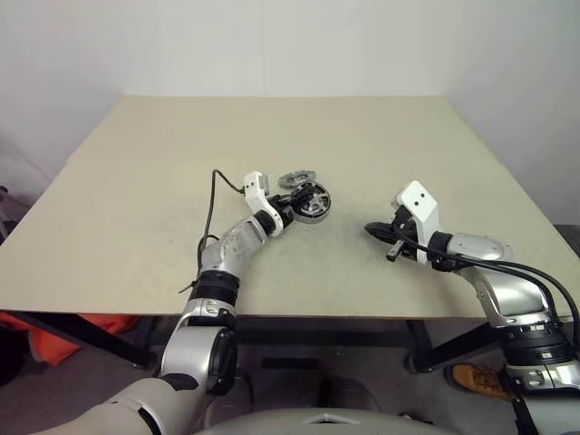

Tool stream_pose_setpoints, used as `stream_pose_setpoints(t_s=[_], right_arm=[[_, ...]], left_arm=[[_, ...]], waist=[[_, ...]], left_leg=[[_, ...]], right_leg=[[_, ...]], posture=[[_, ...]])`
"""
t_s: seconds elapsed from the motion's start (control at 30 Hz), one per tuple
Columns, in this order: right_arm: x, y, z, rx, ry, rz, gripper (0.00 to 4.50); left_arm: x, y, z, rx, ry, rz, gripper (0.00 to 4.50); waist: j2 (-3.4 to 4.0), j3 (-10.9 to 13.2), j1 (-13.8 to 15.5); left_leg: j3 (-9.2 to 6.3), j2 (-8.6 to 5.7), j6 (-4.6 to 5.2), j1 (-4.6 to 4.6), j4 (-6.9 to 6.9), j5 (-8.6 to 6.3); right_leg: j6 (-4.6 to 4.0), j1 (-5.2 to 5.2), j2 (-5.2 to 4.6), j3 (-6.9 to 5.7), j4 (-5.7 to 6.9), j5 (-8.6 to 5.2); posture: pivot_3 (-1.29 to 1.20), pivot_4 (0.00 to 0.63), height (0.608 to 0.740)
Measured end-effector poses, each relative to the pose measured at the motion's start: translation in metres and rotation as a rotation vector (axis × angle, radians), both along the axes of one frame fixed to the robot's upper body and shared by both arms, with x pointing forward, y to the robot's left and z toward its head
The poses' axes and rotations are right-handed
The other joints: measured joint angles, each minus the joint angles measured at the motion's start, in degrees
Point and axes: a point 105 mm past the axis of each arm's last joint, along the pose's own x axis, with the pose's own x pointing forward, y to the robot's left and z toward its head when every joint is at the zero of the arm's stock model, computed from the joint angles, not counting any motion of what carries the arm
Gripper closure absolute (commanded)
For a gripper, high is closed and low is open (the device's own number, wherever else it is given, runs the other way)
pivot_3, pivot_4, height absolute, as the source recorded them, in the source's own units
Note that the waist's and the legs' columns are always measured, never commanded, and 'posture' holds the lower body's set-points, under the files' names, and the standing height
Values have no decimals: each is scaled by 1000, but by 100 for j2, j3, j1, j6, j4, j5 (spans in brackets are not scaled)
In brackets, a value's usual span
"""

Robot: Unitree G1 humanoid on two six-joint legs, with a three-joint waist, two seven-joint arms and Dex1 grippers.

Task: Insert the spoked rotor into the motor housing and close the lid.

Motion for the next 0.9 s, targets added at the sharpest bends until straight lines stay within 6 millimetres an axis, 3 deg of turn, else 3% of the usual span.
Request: stream_pose_setpoints(t_s=[0.1, 0.17, 0.3, 0.43, 0.53, 0.6, 0.77, 0.9], right_arm=[[0, 0, 0, 0, 0, 0, 4500], [0, 0, 0, 0, 0, 0, 4500], [0, 1, 0, 1, -1, 1, 4500], [1, 1, 1, 0, -2, 2, 4500], [1, 1, 0, -2, -2, 1, 4500], [1, 1, 0, -2, -2, 1, 4500], [1, 0, 0, -6, -1, -1, 4500], [2, 0, 0, -7, -3, 0, 4500]], left_arm=[[5, 16, -1, -222, 144, 61, 214], [5, 14, -1, -193, 132, 52, 214], [3, 4, -4, 52, -4, 42, 214], [5, 16, -3, -209, 155, 65, 214], [6, 12, -3, -99, 107, 67, 214], [7, 13, -2, -160, 151, 68, 214], [-3, 6, -1, -211, 255, -74, 214], [-23, -12, -1, -282, 359, -255, 214]], waist=[[0, 0, -21], [0, 0, 8], [0, 0, 55], [1, -1, 40], [1, -1, 40], [2, -1, 39], [10, -6, 105], [11, -7, 248]], left_leg=[[7, 1, -4, 2, -1, 1], [5, -2, -3, 1, 0, 2], [-3, -7, 7, -4, 11, -4], [6, -3, 1, 5, 17, -1], [2, -4, 1, 2, 20, -1], [3, -4, 1, 2, 23, -2], [3, -10, 4, 1, 22, -3], [3, -16, 22, -10, 47, -14]], right_leg=[[-2, -1, 2, 0, 7, 1], [-2, -2, 0, -3, 4, 1], [-1, 5, -8, -2, 0, 1], [-1, 5, -6, -2, 17, 1], [1, 6, -6, -2, 14, 1], [0, 7, -6, -2, 15, 1], [0, 8, -11, -2, 15, 1], [-1, 14, -21, -2, 15, 1]], posture=[[0, 0, 740], [0, 0, 740], [0, 0, 740], [0, 0, 740], [0, 0, 740], [0, 0, 740], [0, 0, 740], [0, 0, 740]])
